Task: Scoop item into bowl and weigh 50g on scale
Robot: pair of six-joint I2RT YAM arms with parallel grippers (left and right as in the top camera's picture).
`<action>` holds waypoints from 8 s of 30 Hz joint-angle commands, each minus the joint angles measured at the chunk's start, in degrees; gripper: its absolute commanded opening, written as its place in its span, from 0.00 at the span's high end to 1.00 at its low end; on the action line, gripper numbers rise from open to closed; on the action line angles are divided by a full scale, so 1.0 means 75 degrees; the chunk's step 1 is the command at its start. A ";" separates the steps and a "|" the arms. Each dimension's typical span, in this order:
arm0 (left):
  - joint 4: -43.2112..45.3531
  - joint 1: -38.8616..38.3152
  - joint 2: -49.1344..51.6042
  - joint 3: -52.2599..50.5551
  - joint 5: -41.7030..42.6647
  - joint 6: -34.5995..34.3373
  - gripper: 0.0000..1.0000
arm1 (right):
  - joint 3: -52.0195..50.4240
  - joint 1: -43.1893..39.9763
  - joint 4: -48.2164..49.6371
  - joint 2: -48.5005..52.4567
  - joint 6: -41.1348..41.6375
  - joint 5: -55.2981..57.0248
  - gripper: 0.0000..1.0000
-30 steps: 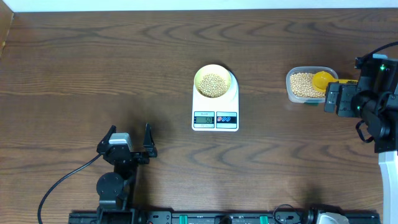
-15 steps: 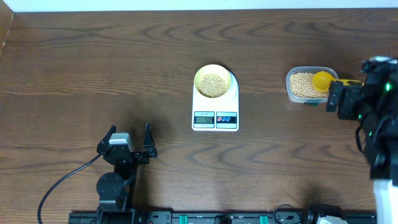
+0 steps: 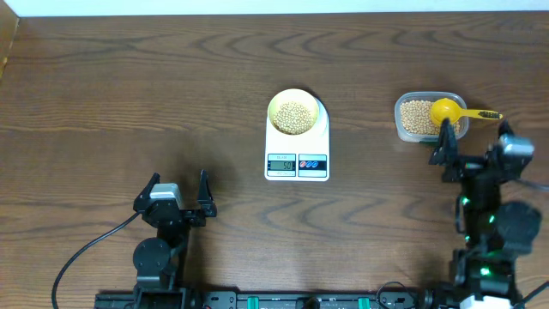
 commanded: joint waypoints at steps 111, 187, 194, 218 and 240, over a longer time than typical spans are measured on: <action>-0.0315 0.0038 -0.0050 -0.0119 -0.0236 -0.0012 0.02 | -0.2276 0.1131 -0.3217 -0.4415 -0.0813 0.1644 0.01; -0.0315 0.0038 -0.0050 -0.0119 -0.0236 -0.0012 0.02 | -0.2276 0.1125 -0.3217 -0.4415 -0.0813 0.1623 0.01; -0.0315 0.0038 -0.0050 -0.0119 -0.0236 -0.0012 0.02 | -0.2276 0.1125 -0.3217 -0.4415 -0.0813 0.1623 0.01; -0.0315 0.0038 -0.0050 -0.0119 -0.0239 -0.0012 0.02 | -0.2276 0.1125 -0.3217 -0.4415 -0.0813 0.1623 0.01; -0.0315 0.0038 -0.0050 -0.0119 -0.0239 -0.0012 0.02 | -0.2276 0.1125 -0.3217 -0.4415 -0.0813 0.1623 0.01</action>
